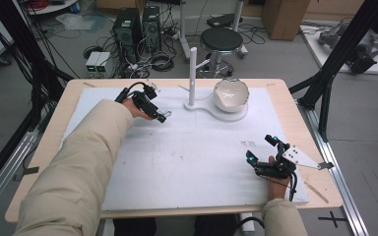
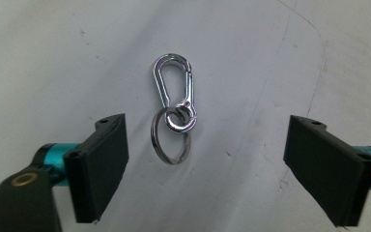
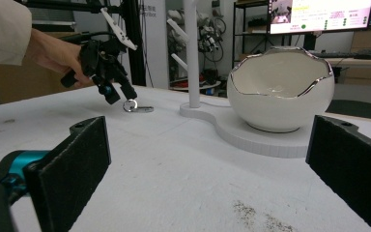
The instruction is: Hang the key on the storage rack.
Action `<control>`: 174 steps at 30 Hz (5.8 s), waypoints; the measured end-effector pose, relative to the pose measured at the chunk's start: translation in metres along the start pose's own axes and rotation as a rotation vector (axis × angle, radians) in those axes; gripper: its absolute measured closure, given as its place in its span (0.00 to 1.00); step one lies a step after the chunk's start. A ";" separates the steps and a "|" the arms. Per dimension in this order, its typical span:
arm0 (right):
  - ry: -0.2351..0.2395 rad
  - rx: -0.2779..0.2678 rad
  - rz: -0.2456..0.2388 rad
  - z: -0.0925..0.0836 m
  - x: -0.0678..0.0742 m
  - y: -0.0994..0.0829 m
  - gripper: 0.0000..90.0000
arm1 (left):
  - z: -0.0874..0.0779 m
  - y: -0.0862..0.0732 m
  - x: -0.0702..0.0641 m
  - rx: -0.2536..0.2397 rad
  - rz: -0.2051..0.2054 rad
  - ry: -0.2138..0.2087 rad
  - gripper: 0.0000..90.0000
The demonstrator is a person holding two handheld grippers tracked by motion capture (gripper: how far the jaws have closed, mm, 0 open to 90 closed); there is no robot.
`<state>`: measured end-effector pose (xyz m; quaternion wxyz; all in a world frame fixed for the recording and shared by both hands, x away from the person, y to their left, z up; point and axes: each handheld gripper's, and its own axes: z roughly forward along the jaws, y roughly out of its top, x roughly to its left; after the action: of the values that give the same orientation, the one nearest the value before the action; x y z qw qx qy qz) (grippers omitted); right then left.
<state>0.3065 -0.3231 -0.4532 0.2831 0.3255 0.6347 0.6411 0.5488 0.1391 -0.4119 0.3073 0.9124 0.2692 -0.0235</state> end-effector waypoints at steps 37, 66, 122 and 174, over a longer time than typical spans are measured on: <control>0.002 -0.002 0.001 0.001 0.000 0.000 0.01 | -0.001 0.002 -0.005 0.025 -0.036 0.055 0.82; 0.000 0.005 0.006 0.001 0.000 0.000 0.01 | -0.002 0.006 -0.017 0.008 0.020 0.115 0.99; 0.001 0.002 -0.004 0.002 0.001 0.000 0.01 | -0.082 0.113 -0.071 -0.366 0.213 -0.095 0.99; 0.002 0.010 -0.005 0.002 0.000 0.000 0.01 | -0.046 0.112 -0.049 -0.348 0.165 0.004 0.99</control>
<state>0.3078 -0.3222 -0.4529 0.2825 0.3248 0.6390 0.6375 0.5577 0.0674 -0.3031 0.4608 0.8645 0.1943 0.0507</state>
